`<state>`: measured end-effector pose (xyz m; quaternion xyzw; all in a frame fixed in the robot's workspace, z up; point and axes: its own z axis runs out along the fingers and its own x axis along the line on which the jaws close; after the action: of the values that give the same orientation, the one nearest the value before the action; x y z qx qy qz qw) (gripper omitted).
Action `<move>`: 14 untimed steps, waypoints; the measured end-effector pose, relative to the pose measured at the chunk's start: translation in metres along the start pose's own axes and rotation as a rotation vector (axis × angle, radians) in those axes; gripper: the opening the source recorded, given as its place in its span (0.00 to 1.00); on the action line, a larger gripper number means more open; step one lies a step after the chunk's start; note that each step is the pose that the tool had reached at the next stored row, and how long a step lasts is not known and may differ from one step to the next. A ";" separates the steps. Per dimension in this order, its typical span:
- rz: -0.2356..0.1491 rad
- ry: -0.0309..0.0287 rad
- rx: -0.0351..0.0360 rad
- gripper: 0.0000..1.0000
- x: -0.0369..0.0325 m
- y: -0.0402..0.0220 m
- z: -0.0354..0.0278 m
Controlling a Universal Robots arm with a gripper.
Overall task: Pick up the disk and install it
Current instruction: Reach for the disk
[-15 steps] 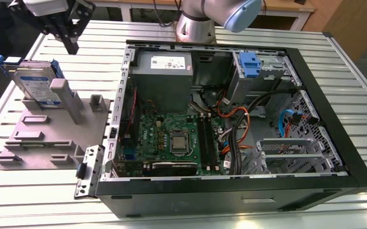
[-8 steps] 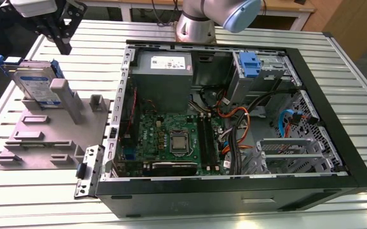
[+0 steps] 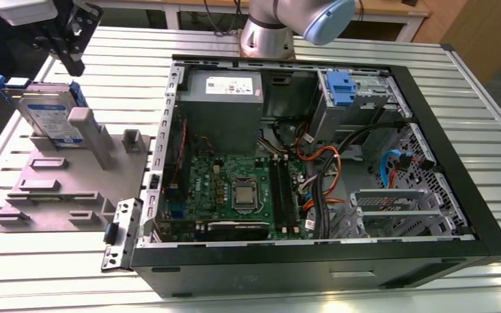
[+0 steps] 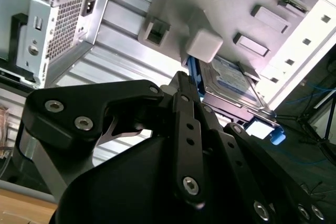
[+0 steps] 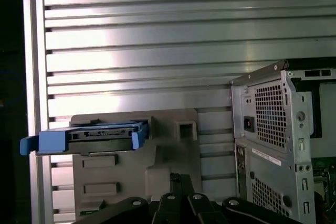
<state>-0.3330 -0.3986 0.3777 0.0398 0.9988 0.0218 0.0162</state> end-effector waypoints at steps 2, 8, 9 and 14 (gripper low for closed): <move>0.001 -0.0011 0.0000 0.11 0.0059 -0.0003 0.0013; 0.001 -0.0023 0.0000 0.11 0.0237 -0.0016 0.0046; 0.001 -0.0025 0.0000 0.11 0.0265 -0.0018 0.0052; 0.001 -0.0026 0.0000 0.11 0.0381 -0.0025 0.0089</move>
<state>-0.3708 -0.3977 0.3676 0.0405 0.9988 0.0218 0.0175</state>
